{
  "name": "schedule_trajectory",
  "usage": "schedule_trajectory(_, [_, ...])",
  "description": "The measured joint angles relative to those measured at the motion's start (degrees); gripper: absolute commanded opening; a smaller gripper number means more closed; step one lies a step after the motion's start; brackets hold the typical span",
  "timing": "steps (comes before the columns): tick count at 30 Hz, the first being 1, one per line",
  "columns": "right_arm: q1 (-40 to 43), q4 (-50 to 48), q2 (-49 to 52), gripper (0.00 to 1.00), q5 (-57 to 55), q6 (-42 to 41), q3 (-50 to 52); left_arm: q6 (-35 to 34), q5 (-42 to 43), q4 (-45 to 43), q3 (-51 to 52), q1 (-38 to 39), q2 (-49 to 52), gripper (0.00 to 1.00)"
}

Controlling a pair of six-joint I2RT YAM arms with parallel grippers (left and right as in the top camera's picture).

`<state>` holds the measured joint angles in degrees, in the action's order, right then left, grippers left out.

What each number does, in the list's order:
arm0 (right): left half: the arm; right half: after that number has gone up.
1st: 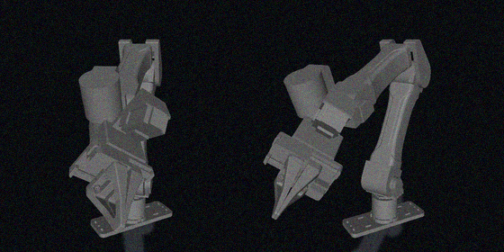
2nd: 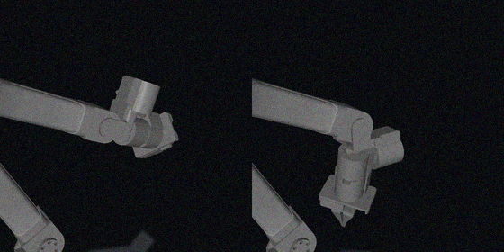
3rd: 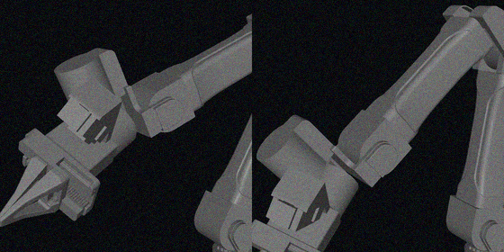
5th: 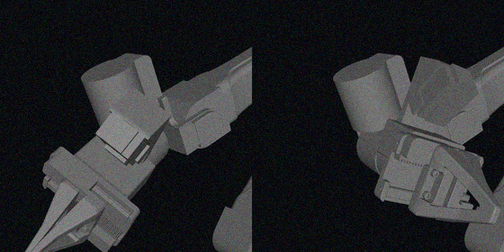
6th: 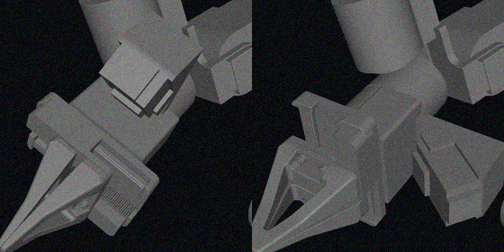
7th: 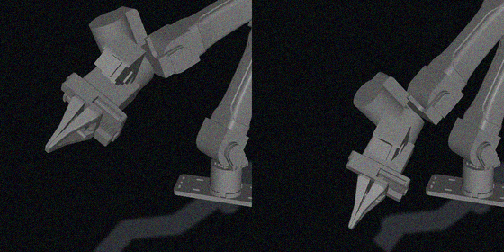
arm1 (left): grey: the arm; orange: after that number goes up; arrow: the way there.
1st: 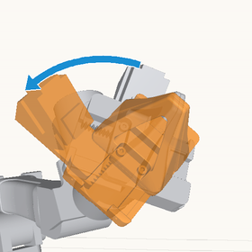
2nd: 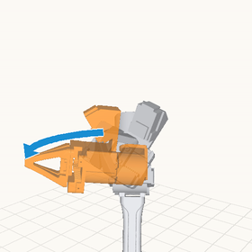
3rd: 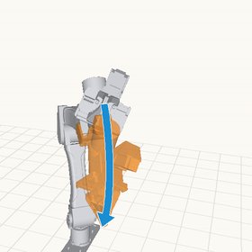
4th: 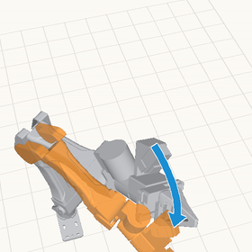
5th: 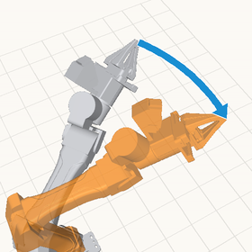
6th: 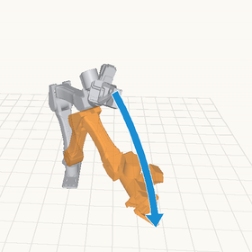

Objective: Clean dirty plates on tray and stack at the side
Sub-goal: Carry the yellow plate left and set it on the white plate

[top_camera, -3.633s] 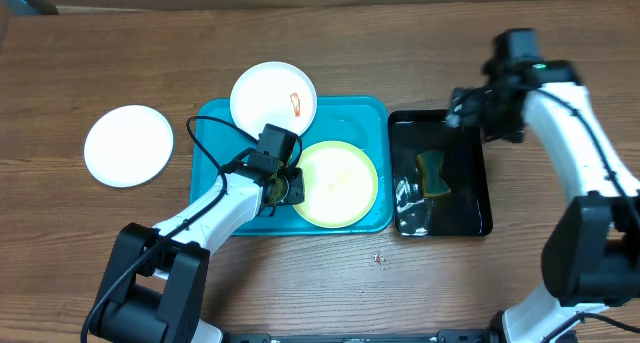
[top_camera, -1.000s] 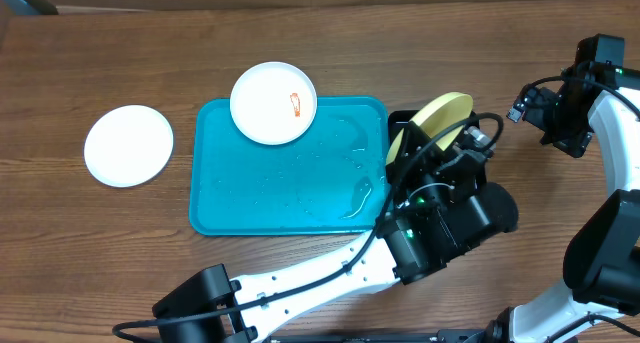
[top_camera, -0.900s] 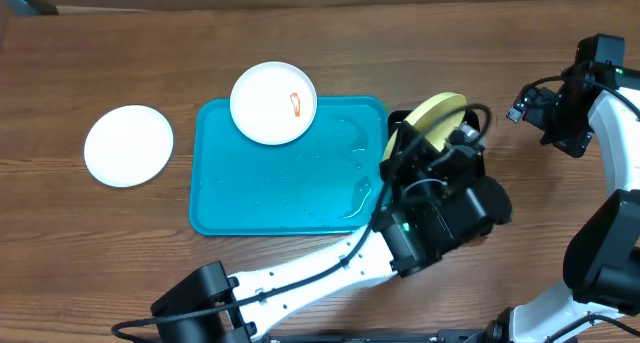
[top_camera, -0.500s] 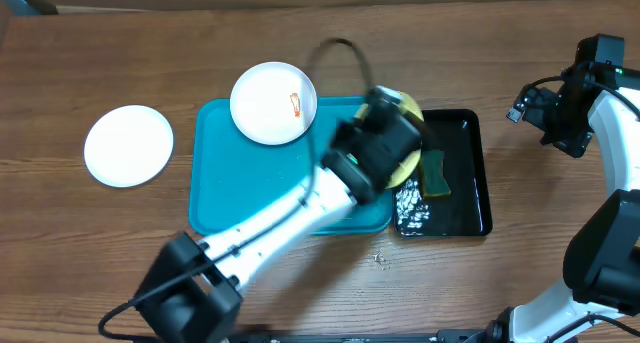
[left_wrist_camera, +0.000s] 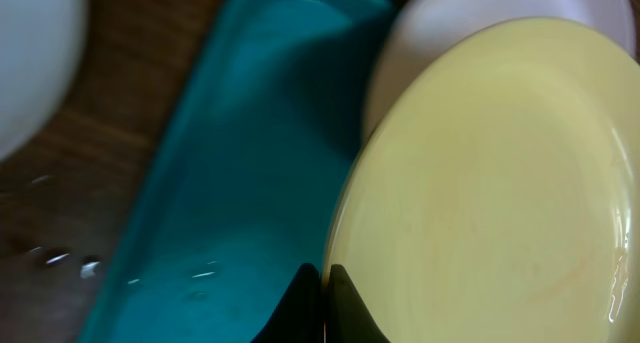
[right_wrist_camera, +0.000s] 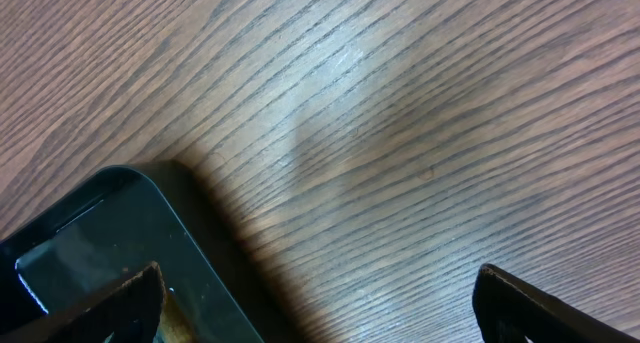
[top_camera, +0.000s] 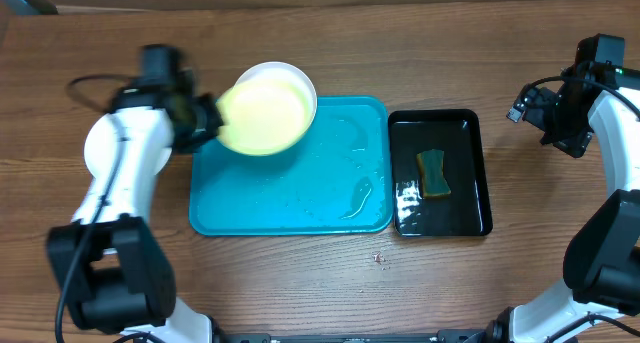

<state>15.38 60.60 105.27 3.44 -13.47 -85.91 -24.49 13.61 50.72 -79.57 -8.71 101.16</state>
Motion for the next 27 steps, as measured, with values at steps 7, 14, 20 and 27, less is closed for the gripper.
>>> schedule_trajectory(7, [0.0,0.0,0.0,1.00,0.0,0.0,0.0,0.0,-0.5,3.4,0.0,-20.6,0.0,0.04])
schedule_trajectory(14, [0.0,0.0,0.0,1.00,0.0,0.0,0.0,0.0,-3.8,0.7,0.0,-30.1,0.0,0.04])
schedule_trajectory(20, [0.0,0.0,0.0,1.00,0.0,0.0,0.0,-0.1,-6.5,-5.0,0.7,-30.3,0.0,0.04])
schedule_trajectory(27, [0.0,0.0,0.0,1.00,0.0,0.0,0.0,-1.5,-9.4,-6.4,1.2,-30.3,0.0,0.64])
